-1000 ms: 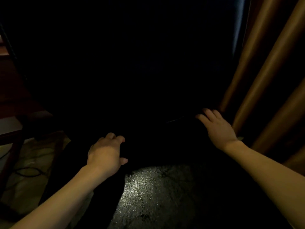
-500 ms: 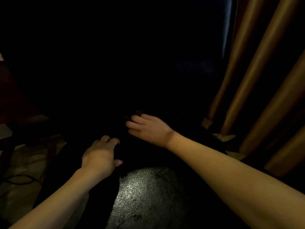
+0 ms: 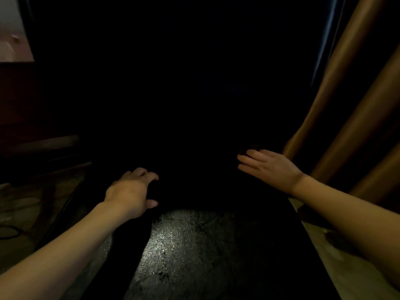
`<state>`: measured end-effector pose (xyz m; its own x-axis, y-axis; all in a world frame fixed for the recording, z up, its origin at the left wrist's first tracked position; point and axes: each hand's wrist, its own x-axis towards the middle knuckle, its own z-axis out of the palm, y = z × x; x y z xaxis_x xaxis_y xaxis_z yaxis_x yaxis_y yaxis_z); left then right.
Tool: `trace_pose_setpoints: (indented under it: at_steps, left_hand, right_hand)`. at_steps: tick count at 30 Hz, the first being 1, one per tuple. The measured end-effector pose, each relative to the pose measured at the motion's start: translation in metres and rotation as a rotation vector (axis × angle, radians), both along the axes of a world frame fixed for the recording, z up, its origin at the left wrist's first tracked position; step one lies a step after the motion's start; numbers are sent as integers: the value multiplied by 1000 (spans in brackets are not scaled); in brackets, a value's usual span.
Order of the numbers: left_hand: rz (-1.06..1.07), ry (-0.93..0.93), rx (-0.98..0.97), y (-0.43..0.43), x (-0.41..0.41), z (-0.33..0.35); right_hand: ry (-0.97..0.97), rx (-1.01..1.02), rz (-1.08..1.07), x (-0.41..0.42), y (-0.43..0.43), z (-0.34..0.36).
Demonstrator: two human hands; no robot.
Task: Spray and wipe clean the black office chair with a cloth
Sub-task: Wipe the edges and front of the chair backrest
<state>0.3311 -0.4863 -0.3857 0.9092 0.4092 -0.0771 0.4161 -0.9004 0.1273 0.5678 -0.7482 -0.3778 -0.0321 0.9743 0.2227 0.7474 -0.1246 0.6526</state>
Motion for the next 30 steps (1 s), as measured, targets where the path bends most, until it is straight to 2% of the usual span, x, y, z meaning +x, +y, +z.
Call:
trace_pose_setpoints:
  at_steps: [3, 6, 9, 11, 15, 19, 21, 24, 29, 30]
  left_hand:
    - [-21, 32, -21, 3, 7, 2]
    - [-40, 44, -31, 4, 11, 3]
    - [-52, 55, -29, 3, 16, 5]
    - [-57, 64, -32, 3, 17, 5]
    - [-72, 38, -45, 4, 18, 3]
    - [-88, -10, -72, 8, 14, 1]
    - [-78, -10, -80, 11, 10, -1]
    - [-56, -25, -72, 14, 4, -4]
    - [3, -14, -48, 15, -10, -6]
    - [10, -10, -43, 15, -12, -6]
  right_hand:
    - [185, 148, -176, -2, -35, -4]
    - [475, 545, -319, -23, -64, -5]
    - [895, 926, -519, -39, -67, 4]
    - [1145, 1103, -597, -44, -47, 12]
    - [1162, 1464, -702, -53, 10, 11]
    - [1354, 1820, -737, -63, 46, 20]
    - [1435, 1853, -701, -67, 60, 22]
    - [1464, 1770, -743, -69, 74, 18]
    - [1625, 1409, -574, -90, 78, 7]
    - [1643, 1414, -560, -94, 77, 8]
